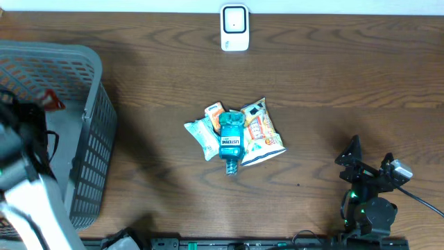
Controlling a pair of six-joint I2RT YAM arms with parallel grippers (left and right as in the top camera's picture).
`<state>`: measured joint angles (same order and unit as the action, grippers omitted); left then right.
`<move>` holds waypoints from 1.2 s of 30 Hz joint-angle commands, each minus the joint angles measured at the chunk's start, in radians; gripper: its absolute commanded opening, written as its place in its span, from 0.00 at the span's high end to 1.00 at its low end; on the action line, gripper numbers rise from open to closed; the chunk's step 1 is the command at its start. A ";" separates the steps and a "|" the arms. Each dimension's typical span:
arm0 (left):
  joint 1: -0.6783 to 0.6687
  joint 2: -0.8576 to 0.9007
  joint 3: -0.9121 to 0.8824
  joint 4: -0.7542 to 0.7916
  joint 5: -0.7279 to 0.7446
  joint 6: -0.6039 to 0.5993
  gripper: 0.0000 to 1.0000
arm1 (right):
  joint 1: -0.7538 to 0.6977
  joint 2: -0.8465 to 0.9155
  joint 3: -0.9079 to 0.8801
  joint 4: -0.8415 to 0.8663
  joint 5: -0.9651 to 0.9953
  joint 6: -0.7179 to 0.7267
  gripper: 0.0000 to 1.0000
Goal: Scan the item barcode
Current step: 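Grasp the red snack bar in the basket with the left gripper, then carry the red snack bar out and drop it left of the pile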
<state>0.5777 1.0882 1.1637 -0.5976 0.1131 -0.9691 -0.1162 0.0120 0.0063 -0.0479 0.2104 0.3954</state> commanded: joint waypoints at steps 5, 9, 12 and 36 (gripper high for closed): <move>-0.324 -0.188 0.005 0.147 0.261 0.330 0.93 | 0.006 -0.005 -0.001 -0.003 0.008 0.011 0.01; -0.648 -0.156 0.003 0.051 0.243 0.615 0.93 | 0.006 -0.005 -0.001 -0.003 0.008 0.011 0.01; -0.836 -0.090 -0.001 -0.074 0.042 0.647 0.93 | 0.006 -0.005 -0.001 -0.003 0.008 0.011 0.01; -1.039 0.518 -0.216 -0.014 -0.154 0.460 0.83 | 0.006 -0.005 -0.001 -0.003 0.008 0.011 0.01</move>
<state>-0.4534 1.5795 0.9463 -0.6182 -0.0429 -0.5201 -0.1162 0.0120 0.0063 -0.0479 0.2104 0.3954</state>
